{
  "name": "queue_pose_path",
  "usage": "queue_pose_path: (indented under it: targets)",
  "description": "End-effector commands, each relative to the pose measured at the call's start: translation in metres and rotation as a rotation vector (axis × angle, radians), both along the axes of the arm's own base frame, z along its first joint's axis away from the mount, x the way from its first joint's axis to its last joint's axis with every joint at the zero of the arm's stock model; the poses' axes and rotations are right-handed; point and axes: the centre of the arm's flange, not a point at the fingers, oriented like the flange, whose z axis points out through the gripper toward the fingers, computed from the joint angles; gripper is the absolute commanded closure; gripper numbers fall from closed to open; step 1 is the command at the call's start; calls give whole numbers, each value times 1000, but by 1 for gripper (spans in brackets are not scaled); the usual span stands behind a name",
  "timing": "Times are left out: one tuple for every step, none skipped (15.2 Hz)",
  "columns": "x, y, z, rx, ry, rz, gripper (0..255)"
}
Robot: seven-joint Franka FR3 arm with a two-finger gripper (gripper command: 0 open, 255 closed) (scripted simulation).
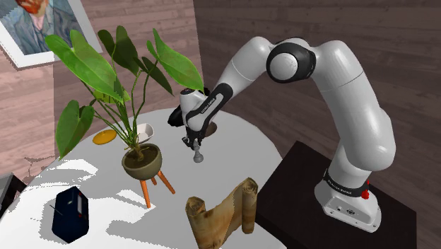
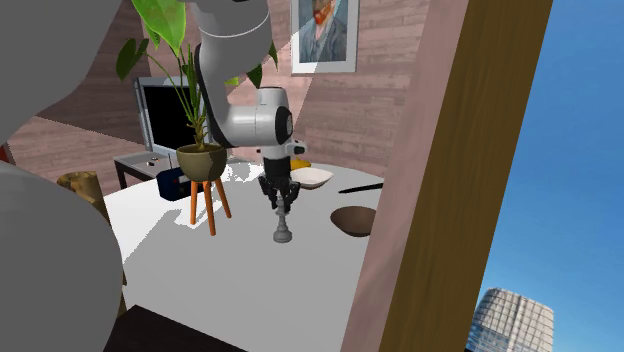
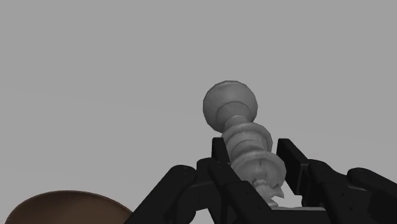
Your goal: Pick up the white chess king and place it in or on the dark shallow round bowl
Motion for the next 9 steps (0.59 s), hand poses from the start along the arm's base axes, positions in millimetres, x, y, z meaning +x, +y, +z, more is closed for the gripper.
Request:
queue_pose_path:
  targets:
    - [-1,0,12,0,0,0,255]
    - [-1,0,17,0,0,0,255]
    - [-1,0,22,0,0,0,255]
    - [-1,0,28,0,0,0,255]
    - [-1,0,33,0,0,0,255]
    - [-1,0,38,0,0,0,255]
    - [-1,0,43,0,0,0,255]
    - [-1,0,49,0,0,0,255]
    - [-1,0,54,0,0,0,255]
